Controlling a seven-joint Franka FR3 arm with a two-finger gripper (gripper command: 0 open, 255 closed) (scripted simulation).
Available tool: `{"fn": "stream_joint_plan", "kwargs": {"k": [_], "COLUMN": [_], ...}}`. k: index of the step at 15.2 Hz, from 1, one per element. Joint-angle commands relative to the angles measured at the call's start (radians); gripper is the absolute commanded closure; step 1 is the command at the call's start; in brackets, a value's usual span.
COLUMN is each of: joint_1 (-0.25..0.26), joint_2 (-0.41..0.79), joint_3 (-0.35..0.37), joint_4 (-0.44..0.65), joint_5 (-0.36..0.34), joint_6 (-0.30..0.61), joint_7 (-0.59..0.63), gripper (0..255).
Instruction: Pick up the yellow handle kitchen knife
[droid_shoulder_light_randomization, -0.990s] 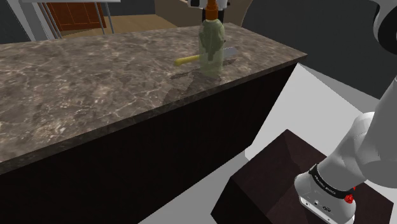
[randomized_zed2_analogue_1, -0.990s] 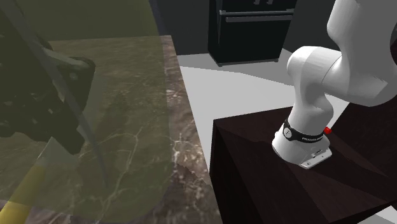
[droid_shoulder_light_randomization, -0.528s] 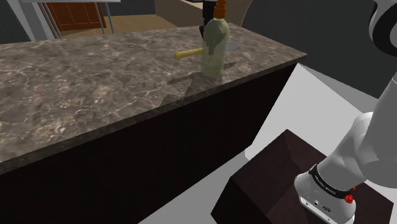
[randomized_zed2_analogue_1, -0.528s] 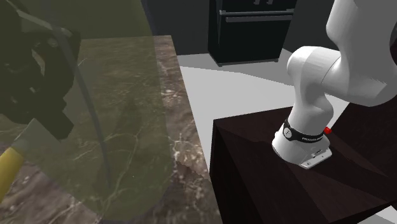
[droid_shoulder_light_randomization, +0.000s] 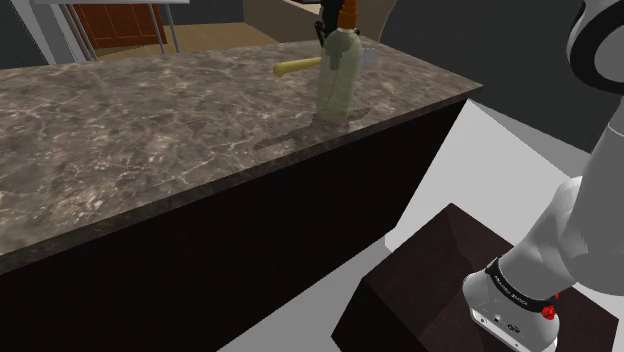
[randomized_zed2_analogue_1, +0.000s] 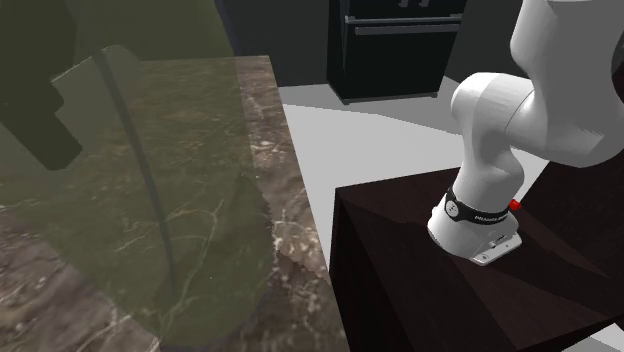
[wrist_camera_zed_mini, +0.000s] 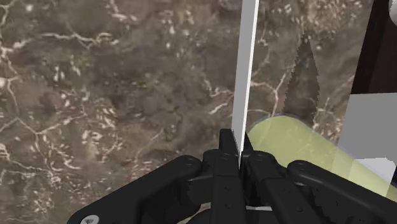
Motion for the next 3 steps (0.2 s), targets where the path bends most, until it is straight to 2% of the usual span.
{"fn": "stream_joint_plan", "kwargs": {"k": [1,3], "joint_1": [-0.003,-0.003], "joint_2": [0.017,0.018], "joint_3": [-0.001,-0.001], "joint_4": [0.056,0.060], "joint_5": [0.002,0.002], "joint_6": [-0.040,-0.042], "joint_7": [-0.001,-0.001], "gripper": [255,255]}}
